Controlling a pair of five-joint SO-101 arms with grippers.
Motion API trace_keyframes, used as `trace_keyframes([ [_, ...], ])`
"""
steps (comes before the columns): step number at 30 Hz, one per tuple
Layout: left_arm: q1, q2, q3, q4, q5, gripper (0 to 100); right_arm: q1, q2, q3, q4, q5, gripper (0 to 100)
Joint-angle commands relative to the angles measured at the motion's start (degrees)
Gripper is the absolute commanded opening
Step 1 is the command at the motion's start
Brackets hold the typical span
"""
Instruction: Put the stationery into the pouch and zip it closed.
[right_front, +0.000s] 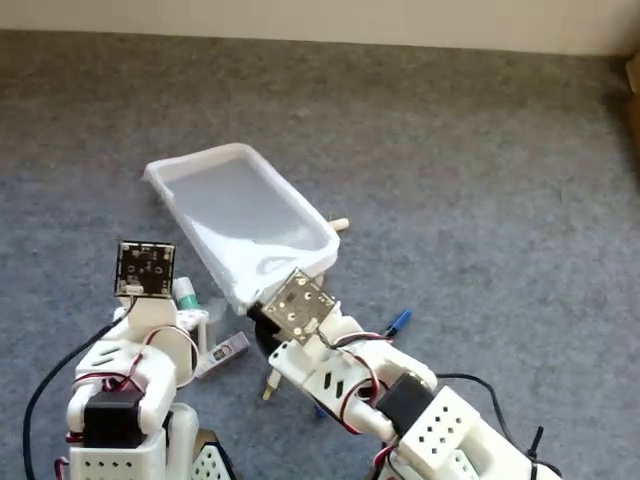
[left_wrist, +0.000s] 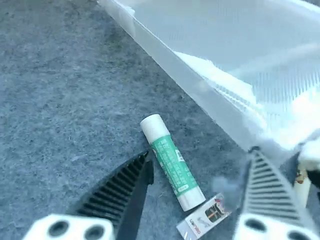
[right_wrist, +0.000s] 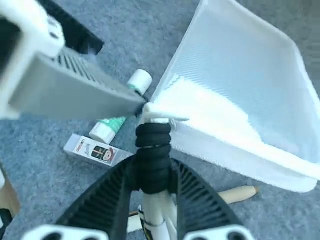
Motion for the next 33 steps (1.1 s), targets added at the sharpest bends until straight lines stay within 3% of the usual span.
trace_keyframes([
  [1,1.54,-0.04,-2.68,0.62,-0.09,40,1.01,-2.77,-0.57,-1.63,-0.7,0.5],
  [16,4.18,-0.04,-2.24,0.62,-1.93,40,0.92,-3.3,-0.66,-1.45,-0.7,0.5],
  [19,2.51,-0.04,-1.27,-0.09,0.09,40,0.84,-3.3,-0.66,-1.36,-0.7,0.5],
  [26,-2.51,-0.04,7.34,-13.01,0.53,40,0.84,-3.3,-0.66,-1.27,-0.7,0.5],
  [33,-6.81,-0.04,7.25,-13.71,0.79,40,0.92,-3.3,-0.57,-1.27,-0.7,0.5],
])
